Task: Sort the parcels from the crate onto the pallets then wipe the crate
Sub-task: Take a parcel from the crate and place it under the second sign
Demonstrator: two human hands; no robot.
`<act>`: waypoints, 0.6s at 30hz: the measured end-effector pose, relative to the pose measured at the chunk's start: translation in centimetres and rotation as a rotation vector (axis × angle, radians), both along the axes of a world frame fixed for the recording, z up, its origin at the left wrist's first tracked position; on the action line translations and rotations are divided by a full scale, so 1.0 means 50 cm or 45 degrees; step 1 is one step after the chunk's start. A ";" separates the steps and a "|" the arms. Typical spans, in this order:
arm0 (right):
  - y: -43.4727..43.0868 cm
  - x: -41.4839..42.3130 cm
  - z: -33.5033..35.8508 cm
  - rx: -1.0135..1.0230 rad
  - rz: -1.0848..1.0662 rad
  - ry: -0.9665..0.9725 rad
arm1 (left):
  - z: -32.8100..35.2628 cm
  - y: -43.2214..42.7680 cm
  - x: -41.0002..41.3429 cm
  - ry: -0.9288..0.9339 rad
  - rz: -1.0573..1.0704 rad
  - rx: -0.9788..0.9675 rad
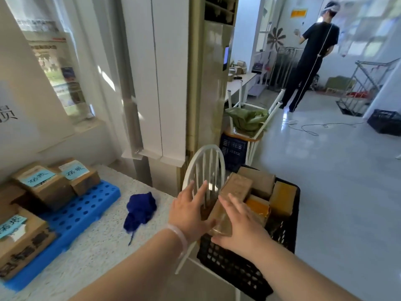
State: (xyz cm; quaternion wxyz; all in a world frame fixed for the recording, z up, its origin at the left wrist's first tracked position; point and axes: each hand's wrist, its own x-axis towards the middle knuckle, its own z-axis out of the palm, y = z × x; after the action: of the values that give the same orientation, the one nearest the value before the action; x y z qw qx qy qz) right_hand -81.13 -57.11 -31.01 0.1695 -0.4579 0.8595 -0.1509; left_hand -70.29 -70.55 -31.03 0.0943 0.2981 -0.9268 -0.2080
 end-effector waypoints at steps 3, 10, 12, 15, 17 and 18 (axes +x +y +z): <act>0.075 -0.074 -0.009 0.018 -0.105 -0.017 | -0.020 0.053 -0.084 -0.027 -0.047 0.018; 0.188 -0.195 -0.063 0.095 -0.275 -0.084 | -0.073 0.141 -0.205 -0.197 -0.144 0.113; 0.205 -0.220 -0.080 0.107 -0.304 -0.104 | -0.085 0.144 -0.226 -0.240 -0.134 0.130; 0.221 -0.249 -0.107 0.131 -0.344 -0.147 | -0.109 0.144 -0.245 -0.302 -0.126 0.144; 0.222 -0.256 -0.124 0.143 -0.363 -0.187 | -0.127 0.143 -0.253 -0.356 -0.133 0.173; 0.219 -0.259 -0.132 0.144 -0.371 -0.204 | -0.134 0.140 -0.258 -0.376 -0.138 0.188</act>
State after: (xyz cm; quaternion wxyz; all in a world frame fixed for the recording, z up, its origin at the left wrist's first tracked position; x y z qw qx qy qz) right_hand -94.08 -46.16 -37.62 0.2393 -0.3048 0.9076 -0.1613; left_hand -83.20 -63.56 -37.74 -0.0764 0.2812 -0.9275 -0.2342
